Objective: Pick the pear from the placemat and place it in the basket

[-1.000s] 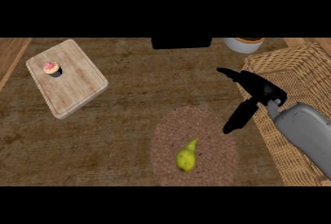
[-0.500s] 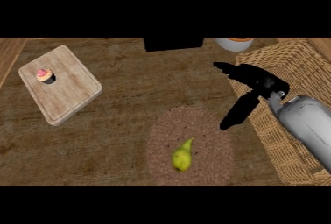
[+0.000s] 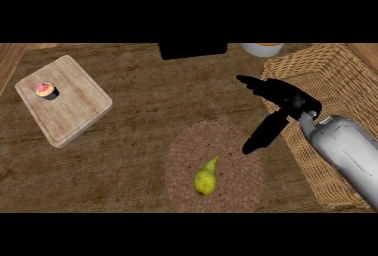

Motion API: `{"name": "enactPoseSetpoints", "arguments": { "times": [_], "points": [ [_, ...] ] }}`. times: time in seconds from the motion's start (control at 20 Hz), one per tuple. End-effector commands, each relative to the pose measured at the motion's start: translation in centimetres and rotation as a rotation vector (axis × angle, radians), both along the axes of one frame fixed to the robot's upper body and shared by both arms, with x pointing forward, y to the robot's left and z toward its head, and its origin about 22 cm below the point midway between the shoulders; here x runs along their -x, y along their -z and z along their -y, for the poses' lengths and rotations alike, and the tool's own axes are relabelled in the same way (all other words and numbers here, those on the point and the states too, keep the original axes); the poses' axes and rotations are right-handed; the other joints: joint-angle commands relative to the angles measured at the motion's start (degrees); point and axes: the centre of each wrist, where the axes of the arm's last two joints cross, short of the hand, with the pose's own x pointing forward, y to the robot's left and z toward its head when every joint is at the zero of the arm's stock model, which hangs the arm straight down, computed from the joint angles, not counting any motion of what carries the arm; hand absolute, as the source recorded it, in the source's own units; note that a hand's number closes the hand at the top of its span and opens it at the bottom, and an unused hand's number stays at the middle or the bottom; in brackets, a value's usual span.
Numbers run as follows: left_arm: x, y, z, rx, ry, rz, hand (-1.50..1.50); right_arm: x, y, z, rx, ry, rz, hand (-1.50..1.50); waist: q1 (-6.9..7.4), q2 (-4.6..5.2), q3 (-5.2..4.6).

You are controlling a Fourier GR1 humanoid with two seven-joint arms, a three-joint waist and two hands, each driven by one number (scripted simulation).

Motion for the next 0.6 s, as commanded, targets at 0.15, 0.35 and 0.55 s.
{"name": "enactPoseSetpoints", "arguments": {
  "times": [0.15, 0.35, 0.55],
  "points": [
    [-12.6, -3.9, 3.6, 0.08, 0.16, 0.621, 0.0, 0.9, 1.8, -1.3, -0.059, 0.035, 0.011, -1.5, -1.91, 0.15, -0.47],
    [-12.8, -4.1, 3.4, 0.087, 0.164, 0.64, 0.0, 1.6, 3.6, -2.3, -0.115, 0.066, -0.004, -1.5, -1.77, 0.38, -0.42],
    [-12.8, -4.0, 3.2, 0.081, 0.168, 0.642, 0.0, 2.4, 6.0, -2.9, -0.053, 0.062, -0.042, -1.5, -1.08, 0.92, -0.58]
  ]
}}
